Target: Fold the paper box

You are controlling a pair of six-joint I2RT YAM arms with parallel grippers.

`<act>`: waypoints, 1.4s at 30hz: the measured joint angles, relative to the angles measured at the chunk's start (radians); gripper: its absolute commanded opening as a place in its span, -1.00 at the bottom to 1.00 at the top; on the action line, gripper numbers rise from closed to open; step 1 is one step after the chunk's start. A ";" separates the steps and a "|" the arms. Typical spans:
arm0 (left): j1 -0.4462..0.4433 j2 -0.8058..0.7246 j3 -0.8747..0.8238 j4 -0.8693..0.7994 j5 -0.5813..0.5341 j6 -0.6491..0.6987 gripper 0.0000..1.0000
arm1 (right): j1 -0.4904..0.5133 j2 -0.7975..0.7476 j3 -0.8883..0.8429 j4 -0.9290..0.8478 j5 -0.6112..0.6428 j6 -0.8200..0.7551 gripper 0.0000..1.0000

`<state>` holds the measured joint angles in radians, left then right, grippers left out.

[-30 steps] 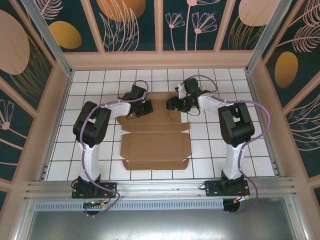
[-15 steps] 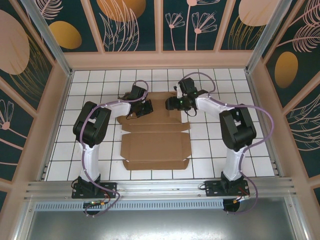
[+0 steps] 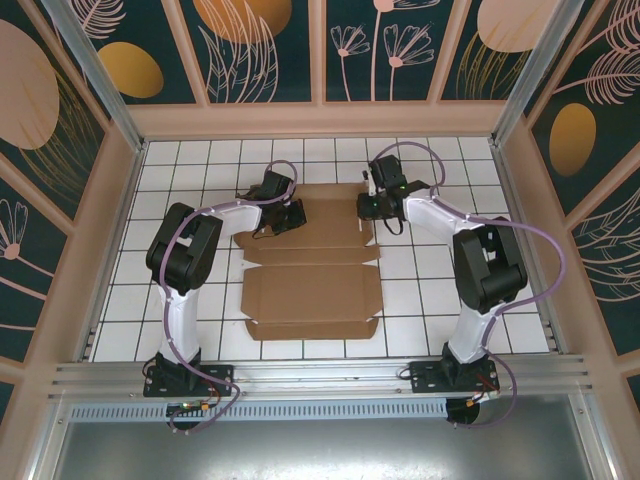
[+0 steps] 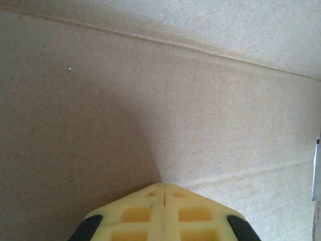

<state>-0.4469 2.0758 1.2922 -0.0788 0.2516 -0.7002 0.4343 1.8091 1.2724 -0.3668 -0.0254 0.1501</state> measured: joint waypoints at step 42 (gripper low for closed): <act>0.005 0.000 0.000 0.002 -0.017 -0.008 -1.00 | -0.054 -0.209 -0.438 0.212 -0.231 0.172 0.05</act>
<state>-0.4419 2.0758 1.2922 -0.0769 0.2348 -0.7082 0.3805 1.6001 0.8341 -0.1543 -0.2565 0.3218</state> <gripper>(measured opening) 0.059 0.522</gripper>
